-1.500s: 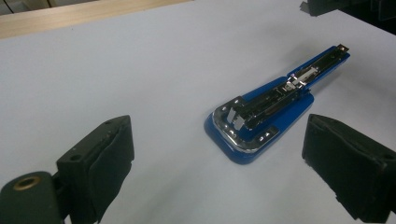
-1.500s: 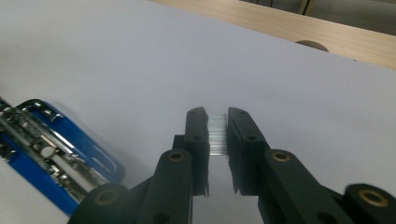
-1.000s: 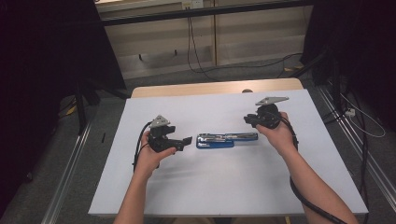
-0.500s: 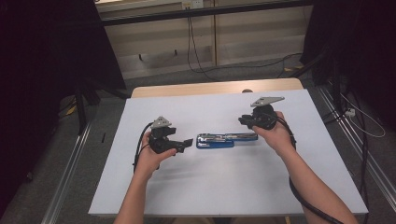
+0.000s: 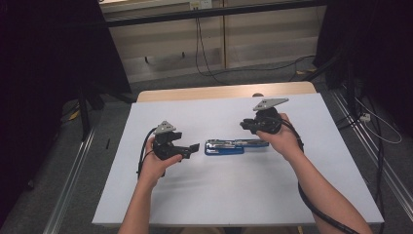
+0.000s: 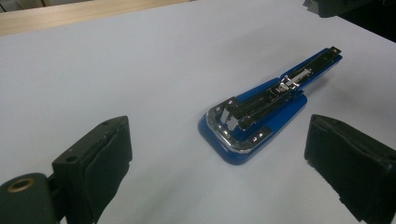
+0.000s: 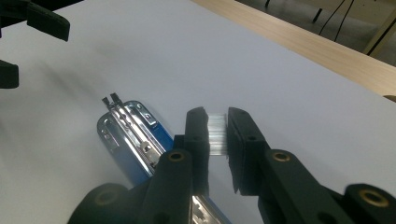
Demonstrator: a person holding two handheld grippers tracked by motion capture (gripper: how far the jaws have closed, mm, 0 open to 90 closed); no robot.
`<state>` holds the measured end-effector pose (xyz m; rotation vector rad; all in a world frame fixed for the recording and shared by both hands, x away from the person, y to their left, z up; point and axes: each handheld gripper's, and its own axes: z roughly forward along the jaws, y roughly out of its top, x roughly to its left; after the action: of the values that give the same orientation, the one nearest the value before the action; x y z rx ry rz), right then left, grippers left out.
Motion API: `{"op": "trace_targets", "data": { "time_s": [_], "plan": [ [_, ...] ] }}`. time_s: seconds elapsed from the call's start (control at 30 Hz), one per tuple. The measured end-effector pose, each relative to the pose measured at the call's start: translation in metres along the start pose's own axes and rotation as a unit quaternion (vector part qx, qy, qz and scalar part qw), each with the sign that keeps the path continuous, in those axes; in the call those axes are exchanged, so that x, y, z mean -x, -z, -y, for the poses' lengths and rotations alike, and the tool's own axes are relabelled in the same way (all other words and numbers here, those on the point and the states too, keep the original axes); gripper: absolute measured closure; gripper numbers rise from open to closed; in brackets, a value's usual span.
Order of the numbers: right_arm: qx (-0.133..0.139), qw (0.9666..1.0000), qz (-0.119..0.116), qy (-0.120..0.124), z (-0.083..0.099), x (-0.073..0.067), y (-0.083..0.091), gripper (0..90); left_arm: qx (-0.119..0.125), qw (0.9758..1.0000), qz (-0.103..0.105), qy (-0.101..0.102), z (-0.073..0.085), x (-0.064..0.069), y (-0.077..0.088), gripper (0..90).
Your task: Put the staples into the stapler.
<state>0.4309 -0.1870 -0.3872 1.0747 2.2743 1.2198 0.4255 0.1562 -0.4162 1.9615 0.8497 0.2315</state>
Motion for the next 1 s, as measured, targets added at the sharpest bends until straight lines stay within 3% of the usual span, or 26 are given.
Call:
{"op": "trace_targets", "data": {
  "time_s": [0.47,0.73,1.0],
  "plan": [
    [-0.001,0.9987,-0.043,0.028,-0.009,-0.005,-0.014,79.9,-0.002,1.0000,-0.008,0.003,0.002,-0.001,0.006,7.6],
    [-0.008,0.9962,-0.070,0.051,-0.013,-0.006,-0.020,79.9,-0.006,0.9999,-0.009,0.003,0.002,-0.002,0.006,7.7],
    [-0.016,0.9945,-0.089,0.053,-0.013,-0.007,-0.028,79.9,-0.010,0.9999,-0.011,0.002,0.003,-0.002,0.005,7.7]
  ]
}}
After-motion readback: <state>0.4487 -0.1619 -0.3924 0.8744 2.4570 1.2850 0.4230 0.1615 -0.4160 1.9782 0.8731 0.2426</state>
